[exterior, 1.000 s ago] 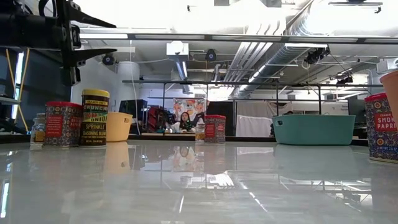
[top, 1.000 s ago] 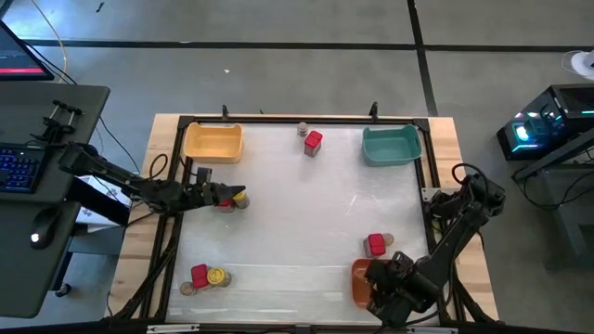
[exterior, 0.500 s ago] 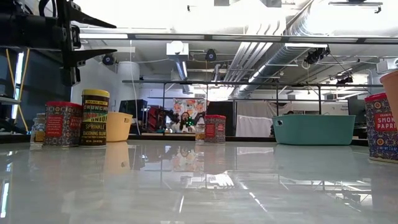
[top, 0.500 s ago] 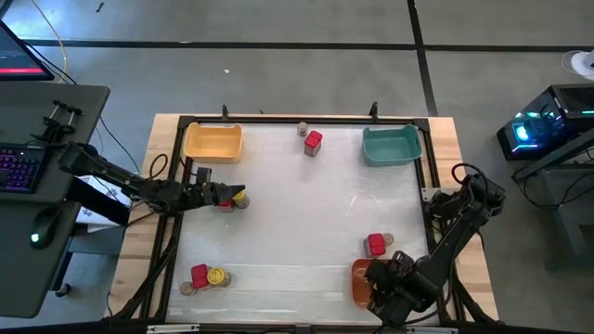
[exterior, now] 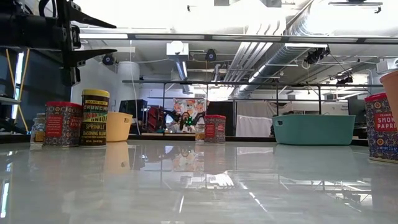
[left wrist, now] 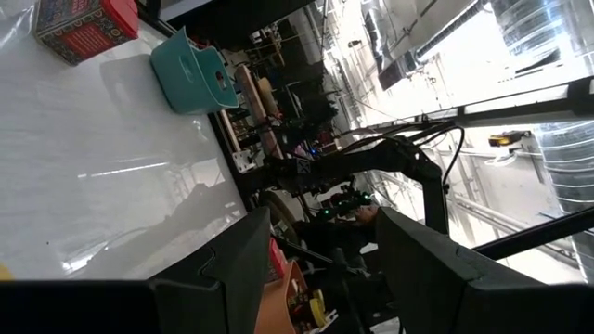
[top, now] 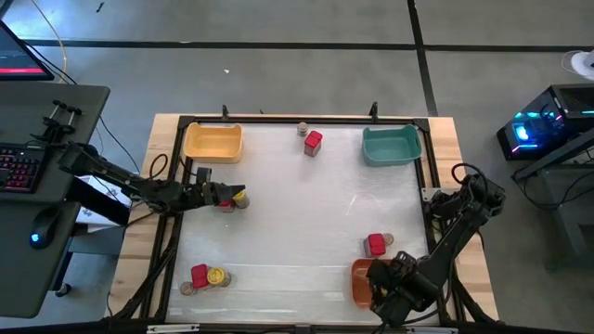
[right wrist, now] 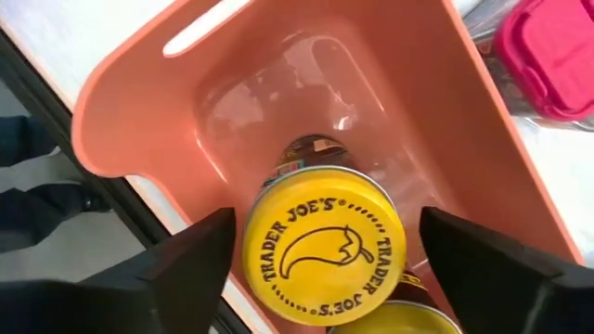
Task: Sort spices by type
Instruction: Put the top yellow seasoning bottle into the orange bin
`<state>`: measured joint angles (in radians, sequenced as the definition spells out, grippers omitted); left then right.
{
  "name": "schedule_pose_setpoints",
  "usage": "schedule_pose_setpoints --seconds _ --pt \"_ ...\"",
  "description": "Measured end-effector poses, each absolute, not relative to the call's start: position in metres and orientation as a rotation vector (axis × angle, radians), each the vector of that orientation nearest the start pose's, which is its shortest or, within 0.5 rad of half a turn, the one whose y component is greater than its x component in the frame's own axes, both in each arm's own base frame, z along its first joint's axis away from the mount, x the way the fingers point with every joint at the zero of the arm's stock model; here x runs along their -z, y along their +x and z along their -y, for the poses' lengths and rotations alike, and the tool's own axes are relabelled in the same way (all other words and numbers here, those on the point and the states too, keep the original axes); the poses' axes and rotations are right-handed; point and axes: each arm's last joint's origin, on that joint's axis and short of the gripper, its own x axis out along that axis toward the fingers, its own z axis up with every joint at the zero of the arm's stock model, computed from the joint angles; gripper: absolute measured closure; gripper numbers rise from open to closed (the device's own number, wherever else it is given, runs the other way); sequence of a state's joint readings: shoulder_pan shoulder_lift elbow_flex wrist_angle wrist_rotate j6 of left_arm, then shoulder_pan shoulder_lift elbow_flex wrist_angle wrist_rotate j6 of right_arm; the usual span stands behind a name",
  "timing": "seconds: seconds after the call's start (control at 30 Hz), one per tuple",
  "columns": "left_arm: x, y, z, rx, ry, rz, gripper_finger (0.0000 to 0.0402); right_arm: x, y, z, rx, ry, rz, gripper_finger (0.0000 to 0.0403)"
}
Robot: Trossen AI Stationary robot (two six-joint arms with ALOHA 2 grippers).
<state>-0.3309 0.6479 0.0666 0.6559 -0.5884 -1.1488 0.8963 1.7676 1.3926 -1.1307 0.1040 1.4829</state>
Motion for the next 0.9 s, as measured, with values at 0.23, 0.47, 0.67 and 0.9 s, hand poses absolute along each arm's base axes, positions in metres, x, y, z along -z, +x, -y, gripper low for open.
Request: schedule_pose_setpoints --seconds 0.23,0.47,0.67,0.9 --pt "-0.185 0.136 0.03 -0.192 -1.175 0.209 0.0216 -0.243 0.204 -0.252 0.376 0.497 -1.411 0.0021" --pt "-0.185 0.136 0.029 -0.212 -1.174 0.221 0.0216 -0.268 0.196 -0.242 0.311 0.566 -1.4 0.002" --pt "-0.185 0.136 0.029 -0.212 -1.174 0.221 0.0216 -0.293 0.184 -0.228 0.296 0.648 -1.37 0.002" --pt "-0.185 0.136 0.029 -0.212 -1.174 0.221 0.0216 -0.295 0.186 -0.226 0.309 0.669 -1.333 0.002"
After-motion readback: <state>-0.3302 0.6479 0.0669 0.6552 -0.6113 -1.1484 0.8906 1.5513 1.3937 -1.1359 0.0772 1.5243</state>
